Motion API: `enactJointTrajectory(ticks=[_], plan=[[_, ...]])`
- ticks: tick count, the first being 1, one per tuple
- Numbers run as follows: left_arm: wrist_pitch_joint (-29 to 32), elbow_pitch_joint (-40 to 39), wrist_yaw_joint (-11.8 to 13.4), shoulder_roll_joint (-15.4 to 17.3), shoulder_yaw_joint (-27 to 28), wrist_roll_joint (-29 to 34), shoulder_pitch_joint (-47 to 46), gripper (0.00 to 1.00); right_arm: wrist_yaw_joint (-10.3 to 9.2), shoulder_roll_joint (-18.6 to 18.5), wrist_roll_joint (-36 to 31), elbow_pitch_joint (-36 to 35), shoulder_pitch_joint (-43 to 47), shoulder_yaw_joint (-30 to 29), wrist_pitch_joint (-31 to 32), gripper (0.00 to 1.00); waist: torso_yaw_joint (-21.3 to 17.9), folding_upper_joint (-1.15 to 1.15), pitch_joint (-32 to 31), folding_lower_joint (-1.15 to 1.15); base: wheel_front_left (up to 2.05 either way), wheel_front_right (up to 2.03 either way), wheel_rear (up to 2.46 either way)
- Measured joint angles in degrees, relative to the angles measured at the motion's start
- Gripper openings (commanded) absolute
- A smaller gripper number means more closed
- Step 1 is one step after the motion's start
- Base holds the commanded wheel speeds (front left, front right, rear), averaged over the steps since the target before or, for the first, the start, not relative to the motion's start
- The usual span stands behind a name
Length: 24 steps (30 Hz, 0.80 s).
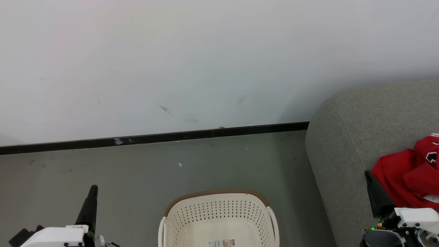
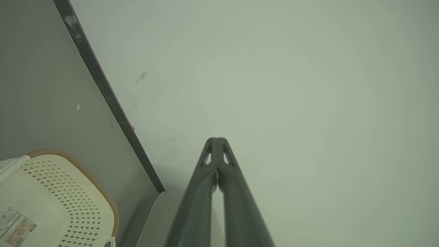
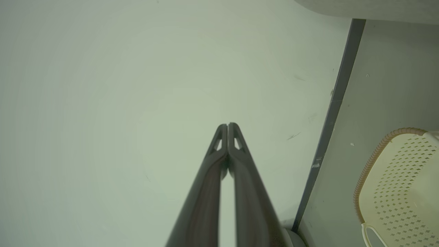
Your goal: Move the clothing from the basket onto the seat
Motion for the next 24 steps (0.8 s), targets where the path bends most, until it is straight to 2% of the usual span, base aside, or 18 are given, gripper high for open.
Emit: enactJointTrajectory(ticks=[24], plan=[[0.0,0.1,0.0,0.0,0.0,0.0,0.0,0.00,0.00,0.0,0.0,0.1,0.0,-0.2,0.1,0.00,0.0,0.00,0.0,-0.01,0.00,0.00,0.00]])
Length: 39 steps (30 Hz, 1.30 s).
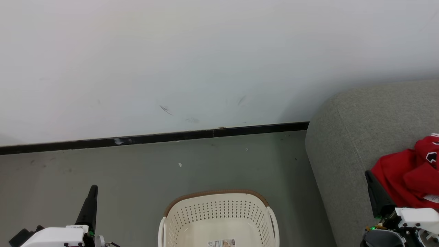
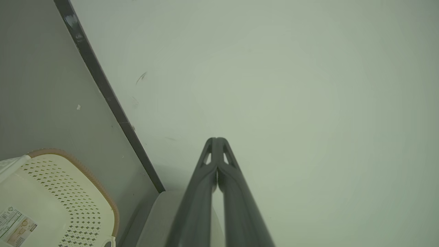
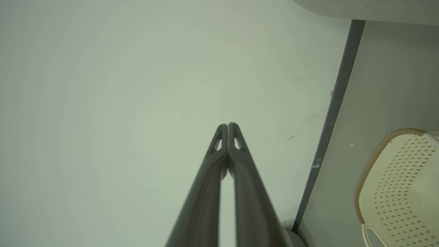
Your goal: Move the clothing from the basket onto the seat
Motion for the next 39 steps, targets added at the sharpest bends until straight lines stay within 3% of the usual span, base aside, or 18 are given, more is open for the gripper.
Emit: enactJointTrajectory(ticks=[39], plan=[[0.0,0.0,0.0,0.0,0.0,0.0,0.0,0.00,0.00,0.1,0.0,0.1,0.0,-0.2,0.4,0.00,0.0,0.00,0.0,0.00,0.00,0.00,0.00]])
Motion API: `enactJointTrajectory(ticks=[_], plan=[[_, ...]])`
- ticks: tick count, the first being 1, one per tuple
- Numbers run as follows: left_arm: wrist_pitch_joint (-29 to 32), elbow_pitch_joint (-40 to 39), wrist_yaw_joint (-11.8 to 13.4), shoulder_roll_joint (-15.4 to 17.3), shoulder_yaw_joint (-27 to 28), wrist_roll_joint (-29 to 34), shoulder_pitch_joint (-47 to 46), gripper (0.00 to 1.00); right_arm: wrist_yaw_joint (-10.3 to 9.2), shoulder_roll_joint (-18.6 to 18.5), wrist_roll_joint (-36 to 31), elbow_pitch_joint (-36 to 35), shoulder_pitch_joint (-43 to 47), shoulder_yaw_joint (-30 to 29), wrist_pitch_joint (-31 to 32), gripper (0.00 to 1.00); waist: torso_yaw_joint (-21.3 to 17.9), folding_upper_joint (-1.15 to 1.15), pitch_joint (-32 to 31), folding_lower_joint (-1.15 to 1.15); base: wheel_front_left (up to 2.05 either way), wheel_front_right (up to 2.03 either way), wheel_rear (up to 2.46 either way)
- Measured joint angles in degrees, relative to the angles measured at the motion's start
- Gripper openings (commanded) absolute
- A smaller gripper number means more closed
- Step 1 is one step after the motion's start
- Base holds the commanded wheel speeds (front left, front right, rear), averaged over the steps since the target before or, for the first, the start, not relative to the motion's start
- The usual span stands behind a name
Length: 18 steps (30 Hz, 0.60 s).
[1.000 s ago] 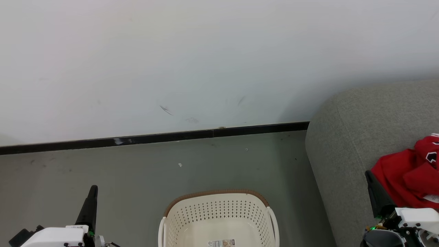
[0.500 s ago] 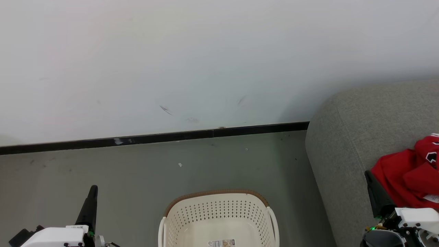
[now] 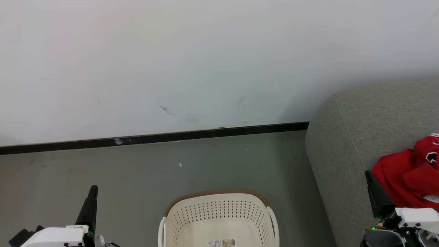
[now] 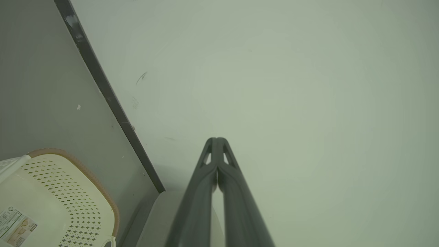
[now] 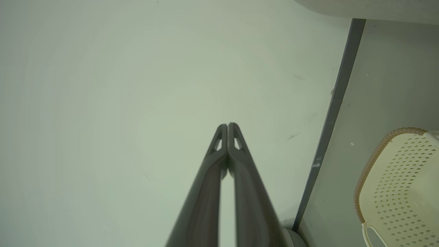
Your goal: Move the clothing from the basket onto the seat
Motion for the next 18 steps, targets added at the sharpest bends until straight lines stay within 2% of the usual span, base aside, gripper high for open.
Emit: enactJointTrajectory(ticks=[18], plan=[[0.0,0.0,0.0,0.0,0.0,0.0,0.0,0.00,0.00,0.1,0.0,0.0,0.0,-0.1,0.0,0.00,0.0,0.00,0.0,0.00,0.00,0.00,0.00]])
